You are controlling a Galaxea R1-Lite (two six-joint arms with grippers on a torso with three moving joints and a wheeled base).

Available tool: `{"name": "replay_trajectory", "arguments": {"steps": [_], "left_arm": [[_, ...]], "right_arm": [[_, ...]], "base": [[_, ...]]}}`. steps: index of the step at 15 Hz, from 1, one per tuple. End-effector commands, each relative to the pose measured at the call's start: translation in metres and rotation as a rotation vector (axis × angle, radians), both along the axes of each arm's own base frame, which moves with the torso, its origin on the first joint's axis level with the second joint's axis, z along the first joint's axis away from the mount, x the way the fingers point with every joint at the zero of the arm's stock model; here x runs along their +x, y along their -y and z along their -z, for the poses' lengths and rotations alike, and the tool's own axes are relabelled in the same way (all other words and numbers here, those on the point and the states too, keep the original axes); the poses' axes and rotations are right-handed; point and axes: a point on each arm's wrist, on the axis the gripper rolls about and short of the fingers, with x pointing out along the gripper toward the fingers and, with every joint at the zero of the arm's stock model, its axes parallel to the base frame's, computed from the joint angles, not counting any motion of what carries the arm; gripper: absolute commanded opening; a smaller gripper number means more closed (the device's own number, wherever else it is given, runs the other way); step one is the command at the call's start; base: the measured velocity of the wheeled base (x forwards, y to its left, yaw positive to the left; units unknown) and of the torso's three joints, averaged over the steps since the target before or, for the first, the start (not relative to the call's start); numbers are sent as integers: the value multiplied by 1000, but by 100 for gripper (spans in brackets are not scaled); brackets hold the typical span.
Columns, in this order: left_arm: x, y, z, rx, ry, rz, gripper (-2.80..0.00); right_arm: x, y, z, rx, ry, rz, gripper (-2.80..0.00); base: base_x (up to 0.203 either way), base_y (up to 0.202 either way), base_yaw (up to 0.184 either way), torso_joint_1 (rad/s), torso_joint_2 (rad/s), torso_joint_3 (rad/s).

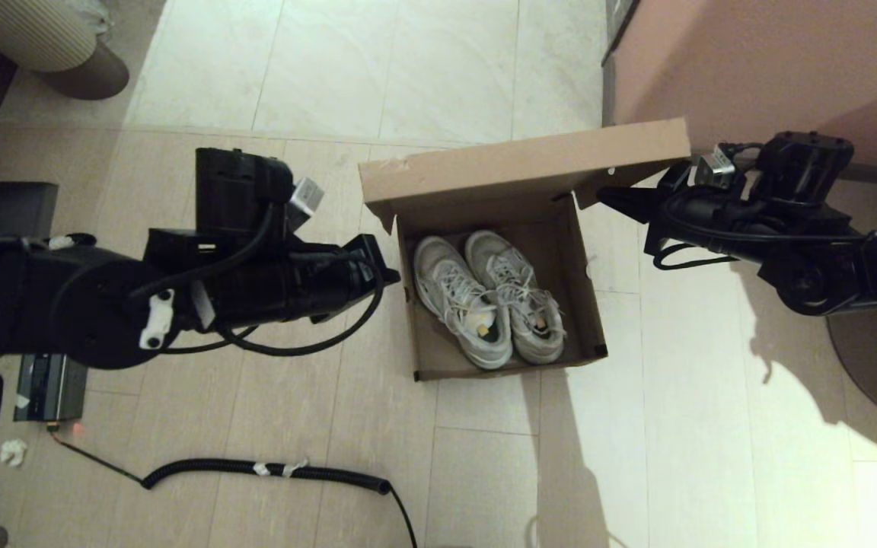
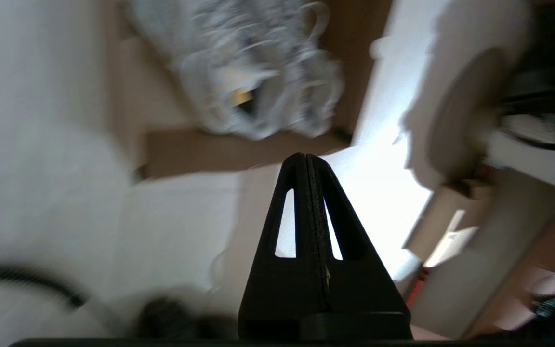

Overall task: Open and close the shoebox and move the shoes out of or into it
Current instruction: Open the shoe box, then put the shoes out of the shoe box

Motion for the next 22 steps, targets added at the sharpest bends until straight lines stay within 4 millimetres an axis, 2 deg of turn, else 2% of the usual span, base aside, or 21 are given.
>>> {"name": "replay_trajectory", "arguments": {"steps": [1, 3, 5, 8, 10, 12, 14, 15, 18, 20, 21, 22], "left_arm": [[19, 22, 13, -6, -5, 25, -280], [51, 42, 15, -63, 92, 20, -280], [90, 50, 7, -140, 233, -18, -280], [143, 42, -4, -235, 429, -89, -280], [161, 25, -6, -281, 558, -122, -280], [161, 17, -1, -281, 576, -169, -280], [151, 10, 0, -239, 549, -195, -280], [147, 5, 10, -182, 515, -202, -280], [134, -10, 66, 73, 392, -193, -280], [130, -15, 90, 187, 354, -196, -280], [131, -15, 94, 195, 344, -197, -280], [133, -14, 107, 212, 316, -194, -280]], "right_arm": [[9, -4, 7, 4, -10, -12, -280], [13, -6, 9, 3, -18, -15, -280], [10, -6, 10, 1, -27, -16, -280], [1, -5, 14, -10, -48, -14, -280], [-5, -4, 21, -35, -60, -10, -280], [-7, -3, 37, -136, -26, 13, -280], [-4, -2, 60, -327, 51, 124, -280], [-1, 0, 75, -461, 73, 220, -280], [4, 6, 117, -816, 37, 408, -280], [9, 8, 134, -881, 9, 436, -280], [11, 9, 137, -892, 6, 445, -280], [15, 10, 148, -917, -12, 450, -280]], "base": [[0, 0, 0, 0, 0, 0], [0, 0, 0, 0, 0, 0], [0, 0, 0, 0, 0, 0], [0, 0, 0, 0, 0, 0], [0, 0, 0, 0, 0, 0], [0, 0, 0, 0, 0, 0], [0, 0, 0, 0, 0, 0], [0, 0, 0, 0, 0, 0], [0, 0, 0, 0, 0, 0], [0, 0, 0, 0, 0, 0], [0, 0, 0, 0, 0, 0], [0, 0, 0, 0, 0, 0]]}}
